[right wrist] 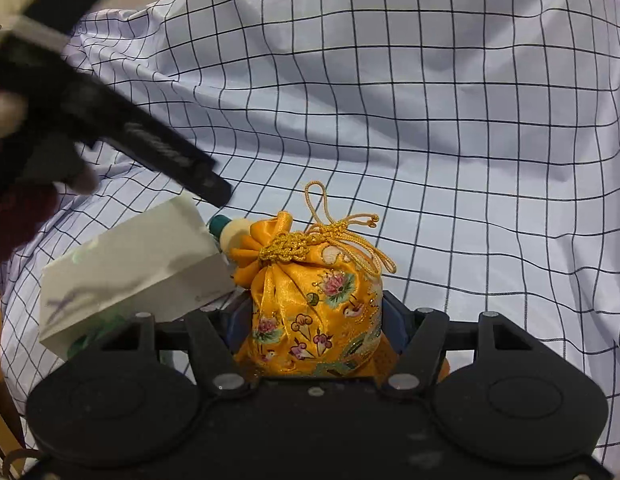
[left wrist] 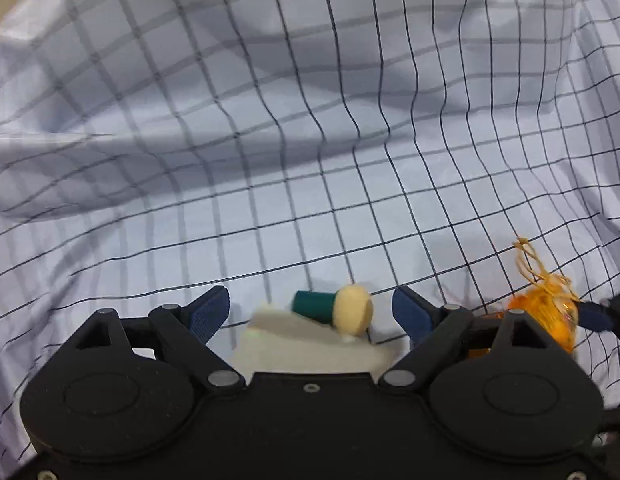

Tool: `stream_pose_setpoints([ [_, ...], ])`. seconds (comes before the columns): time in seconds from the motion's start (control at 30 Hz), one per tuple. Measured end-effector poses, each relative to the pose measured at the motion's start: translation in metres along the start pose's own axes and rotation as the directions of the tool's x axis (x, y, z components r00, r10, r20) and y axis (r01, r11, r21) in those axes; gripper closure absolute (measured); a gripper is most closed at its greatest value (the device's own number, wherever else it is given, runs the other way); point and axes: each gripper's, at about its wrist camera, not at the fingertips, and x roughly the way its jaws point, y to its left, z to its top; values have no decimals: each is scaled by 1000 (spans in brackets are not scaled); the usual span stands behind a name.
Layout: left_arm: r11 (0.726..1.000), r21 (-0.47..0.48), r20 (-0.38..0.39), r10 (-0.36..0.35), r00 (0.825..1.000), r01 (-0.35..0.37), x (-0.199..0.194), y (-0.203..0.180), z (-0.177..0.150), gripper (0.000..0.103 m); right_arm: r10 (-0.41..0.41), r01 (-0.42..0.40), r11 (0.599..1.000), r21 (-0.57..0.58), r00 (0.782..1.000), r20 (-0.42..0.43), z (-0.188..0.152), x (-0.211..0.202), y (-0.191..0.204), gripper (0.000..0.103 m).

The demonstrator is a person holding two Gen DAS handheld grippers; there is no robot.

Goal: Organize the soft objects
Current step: 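Close the right tool on the orange embroidered pouch, then close the left tool on the green-and-cream wooden toy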

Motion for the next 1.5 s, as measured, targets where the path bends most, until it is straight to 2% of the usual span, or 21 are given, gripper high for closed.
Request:
stream_pose_setpoints([
  [0.27, 999, 22, -119, -24, 993, 27, 45, -3, 8, 18, -1, 1, 1000, 13, 1000, -12, -2, 4, -5, 38],
  [0.53, 998, 54, -155, -13, 988, 21, 62, -10, 5, 21, -3, 3, 1000, 26, 1000, -11, -1, 5, -5, 38],
  [0.9, 999, 51, -150, -8, 989, 16, 65, -5, 5, 37, -11, 12, 999, 42, 1000, -15, -1, 10, -6, 38],
  [1.03, 999, 32, -148, -23, 989, 28, 63, 0, 6, 46, -14, 14, 999, 45, 1000, -18, -1, 11, -5, 37],
  [1.3, 999, -12, -133, -40, 990, 39, 65, 6, 9, 47, -23, 24, 998, 56, 999, -23, -1, 14, -8, 37],
  [1.5, 997, -73, -111, -31, 993, 23, 67, 31, 20, 47, -60, 62, 995, 79, 998, -32, 4, 21, -12, 37],
])
